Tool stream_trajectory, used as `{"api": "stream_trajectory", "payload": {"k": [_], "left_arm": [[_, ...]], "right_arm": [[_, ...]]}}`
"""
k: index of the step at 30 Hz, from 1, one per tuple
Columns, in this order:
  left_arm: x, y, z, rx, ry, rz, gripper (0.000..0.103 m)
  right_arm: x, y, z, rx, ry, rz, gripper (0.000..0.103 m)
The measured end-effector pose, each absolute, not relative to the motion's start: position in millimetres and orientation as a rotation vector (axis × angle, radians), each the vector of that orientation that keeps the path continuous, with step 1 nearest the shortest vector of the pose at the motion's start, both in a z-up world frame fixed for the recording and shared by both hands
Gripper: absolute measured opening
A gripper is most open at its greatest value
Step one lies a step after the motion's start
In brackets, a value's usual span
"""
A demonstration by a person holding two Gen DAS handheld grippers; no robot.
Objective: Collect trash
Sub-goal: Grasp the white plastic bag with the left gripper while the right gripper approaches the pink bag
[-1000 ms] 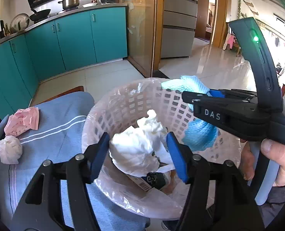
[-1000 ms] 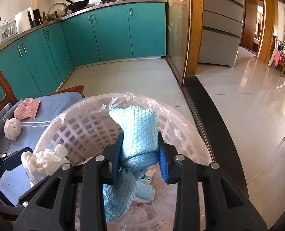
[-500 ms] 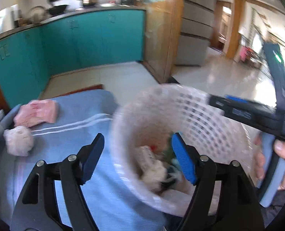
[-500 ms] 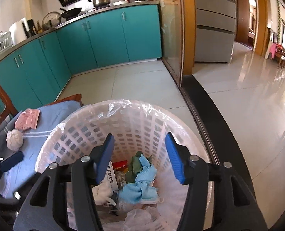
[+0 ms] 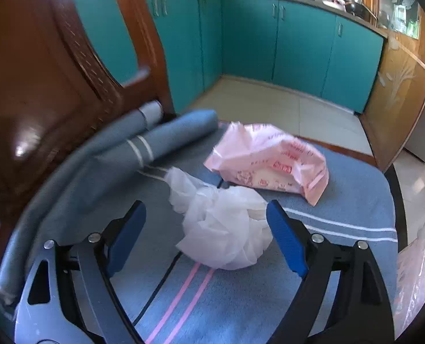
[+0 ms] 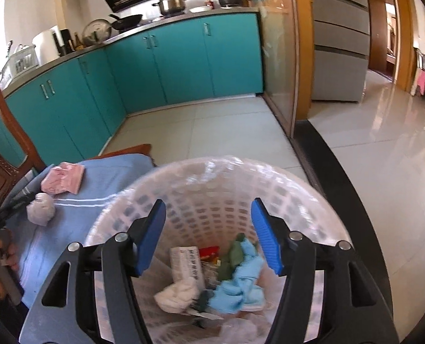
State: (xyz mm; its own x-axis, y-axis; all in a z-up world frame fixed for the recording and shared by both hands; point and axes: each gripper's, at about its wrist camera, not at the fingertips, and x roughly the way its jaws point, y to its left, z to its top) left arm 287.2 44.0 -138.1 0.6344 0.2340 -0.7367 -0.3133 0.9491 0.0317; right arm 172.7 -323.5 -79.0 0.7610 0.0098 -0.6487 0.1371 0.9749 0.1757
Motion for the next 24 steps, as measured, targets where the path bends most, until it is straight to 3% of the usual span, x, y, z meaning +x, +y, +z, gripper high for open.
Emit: {"api": "stream_trajectory", "payload": {"k": [2,5,6,8,16,24], "left_arm": [[292,47,-147,-0.107,0.864,0.285,0.061],[288,48,-154,-0.138,0.879,0.244,0.046],[286,51,-155,-0.146,0.876,0.237,0.037],[280,61,-157,-0.17,0.885,0.212,0.028],[212,90,-149,-0.18,0.868,0.13,0.028],[162,98,-147,-0.112,0.871,0.084,0.029]], "right_arm": [[176,-311,-73,0.232,0.68,-0.022,0.062],[182,-284,-63,0.219,0.651,0.087,0.07],[187,-269,-60,0.214,0.649,0.133,0.071],[200,-245,-56,0.206,0.67,0.197,0.072],[308,-99,-52,0.132,0.84,0.358,0.08],[422,-16,-117,0.105,1.046,0.324,0.081]]}}
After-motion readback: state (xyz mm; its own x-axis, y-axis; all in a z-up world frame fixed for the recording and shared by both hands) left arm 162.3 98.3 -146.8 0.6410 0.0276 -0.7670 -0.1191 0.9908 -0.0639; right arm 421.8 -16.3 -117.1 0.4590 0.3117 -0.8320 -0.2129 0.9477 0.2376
